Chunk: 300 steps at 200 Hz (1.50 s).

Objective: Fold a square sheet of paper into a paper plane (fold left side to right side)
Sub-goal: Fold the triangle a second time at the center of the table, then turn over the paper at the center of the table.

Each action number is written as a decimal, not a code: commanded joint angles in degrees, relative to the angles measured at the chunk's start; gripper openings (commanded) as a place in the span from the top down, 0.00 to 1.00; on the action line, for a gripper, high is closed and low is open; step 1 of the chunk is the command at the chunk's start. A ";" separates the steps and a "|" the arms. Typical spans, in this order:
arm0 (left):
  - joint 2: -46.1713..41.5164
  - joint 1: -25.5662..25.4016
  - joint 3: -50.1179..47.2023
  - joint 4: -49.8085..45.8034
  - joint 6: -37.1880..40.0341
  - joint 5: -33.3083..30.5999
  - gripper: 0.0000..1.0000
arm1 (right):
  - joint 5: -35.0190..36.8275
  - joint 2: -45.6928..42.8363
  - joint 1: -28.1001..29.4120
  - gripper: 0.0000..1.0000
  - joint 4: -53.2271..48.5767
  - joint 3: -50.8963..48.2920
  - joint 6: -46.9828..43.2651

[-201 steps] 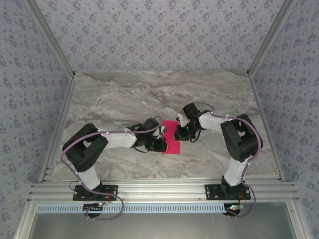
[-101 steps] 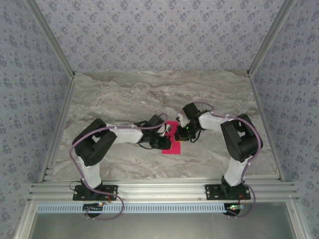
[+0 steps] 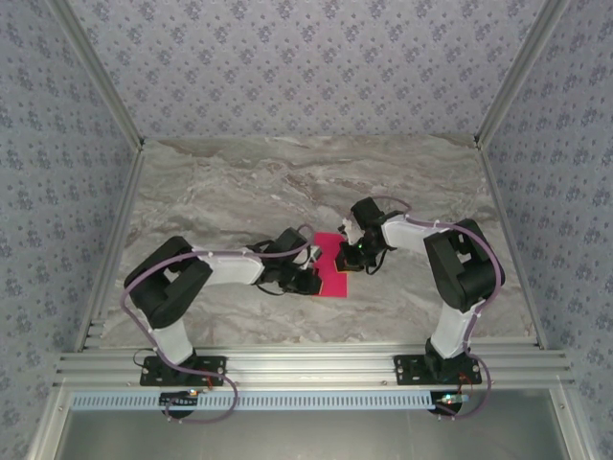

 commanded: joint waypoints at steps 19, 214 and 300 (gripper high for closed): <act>-2.82 0.01 -5.34 -5.64 -0.75 -1.72 1.00 | 5.91 2.69 -1.59 1.00 -5.26 -0.19 -0.98; -1.88 6.14 1.81 5.45 -2.74 1.38 0.51 | -3.64 -28.29 -10.62 0.48 12.89 -19.81 7.40; 2.16 6.17 4.87 6.07 -2.45 1.49 0.92 | -10.18 -28.86 -10.90 0.38 20.30 -25.55 12.28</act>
